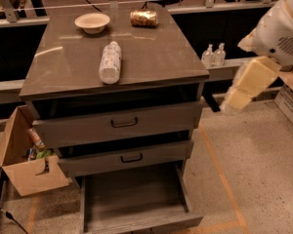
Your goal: Place blue plastic bottle into bottom drawer
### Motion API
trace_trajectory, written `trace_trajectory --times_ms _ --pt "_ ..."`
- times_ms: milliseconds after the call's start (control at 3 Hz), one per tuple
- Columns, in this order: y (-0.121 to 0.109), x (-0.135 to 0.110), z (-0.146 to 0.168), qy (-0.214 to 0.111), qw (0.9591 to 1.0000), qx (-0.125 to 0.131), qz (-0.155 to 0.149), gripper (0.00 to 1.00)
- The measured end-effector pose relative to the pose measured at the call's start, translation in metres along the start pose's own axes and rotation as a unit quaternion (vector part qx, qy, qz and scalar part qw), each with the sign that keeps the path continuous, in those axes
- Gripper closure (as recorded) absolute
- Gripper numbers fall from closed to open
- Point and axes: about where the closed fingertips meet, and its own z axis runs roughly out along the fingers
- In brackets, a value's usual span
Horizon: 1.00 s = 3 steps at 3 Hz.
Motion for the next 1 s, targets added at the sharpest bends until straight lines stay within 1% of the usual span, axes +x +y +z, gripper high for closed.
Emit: trace_trajectory --times_ms 333,667,1000 --pt "-0.026 -0.042 0.025 -0.033 0.9965 -0.029 0.071 0.0" --pt "-0.037 -0.099 0.06 -0.026 0.99 -0.076 0.116 0.0" --pt "-0.04 -0.151 0.101 0.007 0.9827 -0.099 0.156 0.0"
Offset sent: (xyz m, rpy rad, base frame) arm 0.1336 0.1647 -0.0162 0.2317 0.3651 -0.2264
